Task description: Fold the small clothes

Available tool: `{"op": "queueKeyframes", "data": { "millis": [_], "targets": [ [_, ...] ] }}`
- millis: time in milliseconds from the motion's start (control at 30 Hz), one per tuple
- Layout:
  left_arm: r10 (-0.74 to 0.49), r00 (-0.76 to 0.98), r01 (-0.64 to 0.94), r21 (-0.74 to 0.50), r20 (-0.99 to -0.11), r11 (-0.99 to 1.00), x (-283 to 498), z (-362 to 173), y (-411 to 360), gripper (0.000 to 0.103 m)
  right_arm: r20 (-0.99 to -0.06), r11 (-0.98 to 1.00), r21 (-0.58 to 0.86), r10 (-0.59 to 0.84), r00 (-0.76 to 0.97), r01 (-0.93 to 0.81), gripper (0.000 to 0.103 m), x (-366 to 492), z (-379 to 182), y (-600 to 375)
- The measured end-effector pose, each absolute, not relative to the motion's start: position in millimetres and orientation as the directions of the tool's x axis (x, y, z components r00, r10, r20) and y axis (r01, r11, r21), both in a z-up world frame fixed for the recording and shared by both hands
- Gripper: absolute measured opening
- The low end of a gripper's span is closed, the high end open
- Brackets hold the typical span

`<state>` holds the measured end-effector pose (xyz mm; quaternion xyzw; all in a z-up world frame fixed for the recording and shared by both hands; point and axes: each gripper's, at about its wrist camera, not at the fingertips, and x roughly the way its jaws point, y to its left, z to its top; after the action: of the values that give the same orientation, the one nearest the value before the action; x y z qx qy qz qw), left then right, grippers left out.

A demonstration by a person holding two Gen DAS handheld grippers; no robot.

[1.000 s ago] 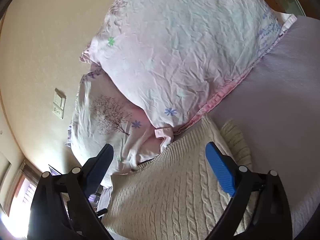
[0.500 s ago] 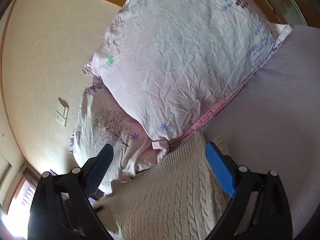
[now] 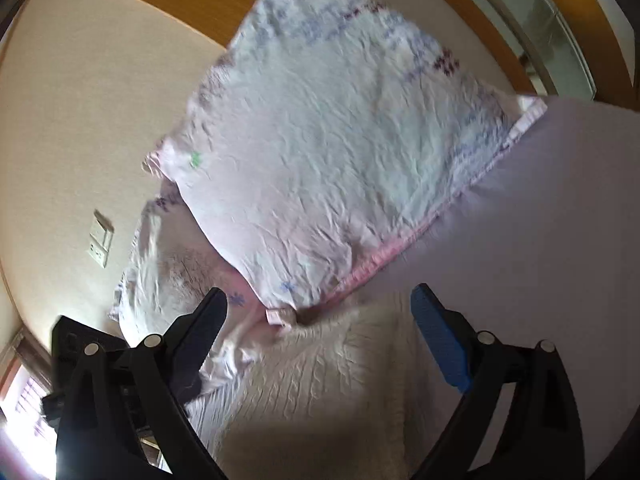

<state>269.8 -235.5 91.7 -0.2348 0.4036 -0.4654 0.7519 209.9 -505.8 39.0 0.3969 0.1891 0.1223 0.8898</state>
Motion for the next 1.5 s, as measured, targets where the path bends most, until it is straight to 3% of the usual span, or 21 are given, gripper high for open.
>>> {"op": "queueKeyframes", "data": {
  "millis": [67,200,300,500,667,767,833,900,933,1000,1133,1233,1333,1500],
  "targets": [
    [-0.848,0.343,0.517,-0.673,-0.403,0.529,260.1,99.7,-210.4,0.038,-0.257,0.664,0.743,0.393,0.883,-0.079,0.095,212.0,39.5,-502.7],
    [-0.71,0.466,0.382,-0.604,-0.528,0.7,255.5,86.6,-152.7,0.043,-0.344,0.734,0.671,0.434,0.833,-0.105,0.095,211.9,45.3,-484.8],
    [-0.618,0.478,0.294,-0.549,-0.624,0.782,252.3,64.1,-123.1,0.047,-0.494,0.813,0.581,0.382,0.781,-0.03,0.094,227.0,35.6,-470.9],
    [-0.582,0.383,0.239,-0.532,-0.717,0.813,254.4,20.2,-130.0,0.059,-0.651,0.794,0.604,0.444,0.616,0.066,0.075,268.6,-5.3,-463.1],
    [-0.558,0.416,0.238,-0.506,-0.718,0.829,258.4,16.2,-138.0,0.078,-0.627,0.767,0.641,0.494,0.602,0.038,0.07,272.7,-12.6,-465.2],
    [-0.6,0.384,0.209,-0.567,-0.702,0.797,267.7,-0.4,-137.9,0.081,-0.594,0.745,0.667,0.526,0.608,0.008,0.058,270.9,-17.2,-466.2],
    [-0.641,0.38,0.2,-0.618,-0.667,0.76,275.2,-10.2,-140.4,0.079,-0.566,0.716,0.698,0.56,0.605,-0.01,0.048,269.3,-21.9,-467.5],
    [-0.655,0.365,0.204,-0.63,-0.661,0.749,278.0,-11.3,-142.1,0.063,-0.525,0.682,0.73,0.589,0.614,-0.031,0.04,266.2,-23.1,-468.9],
    [-0.661,0.354,0.203,-0.635,-0.662,0.745,278.0,-10.8,-140.1,0.051,-0.515,0.676,0.736,0.593,0.619,-0.036,0.04,264.4,-21.3,-468.3],
    [-0.689,0.342,0.254,-0.643,-0.639,0.722,271.9,0.1,-127.6,0.041,-0.48,0.664,0.743,0.613,0.627,-0.08,0.038,257.7,-12.5,-458.5],
    [-0.659,0.424,0.375,-0.542,-0.62,0.752,232.7,32.5,-83.4,0.04,-0.457,0.655,0.721,0.695,0.555,-0.227,0.037,248.4,10.0,-409.1],
    [-0.559,0.526,0.353,-0.433,-0.641,0.829,202.3,43.9,-31.6,0.043,-0.532,0.704,0.635,0.697,0.481,-0.317,0.038,246.7,11.3,-349.6],
    [-0.458,0.553,0.259,-0.379,-0.697,0.889,192.7,32.9,-1.0,0.048,-0.641,0.774,0.539,0.632,0.435,-0.332,0.046,251.8,-2.3,-310.6],
    [-0.391,0.675,0.215,-0.341,-0.625,0.915,157.8,49.4,20.7,0.05,-0.518,0.76,0.593,0.613,0.597,-0.265,0.049,230.5,26.8,-342.1]
  ]
}}
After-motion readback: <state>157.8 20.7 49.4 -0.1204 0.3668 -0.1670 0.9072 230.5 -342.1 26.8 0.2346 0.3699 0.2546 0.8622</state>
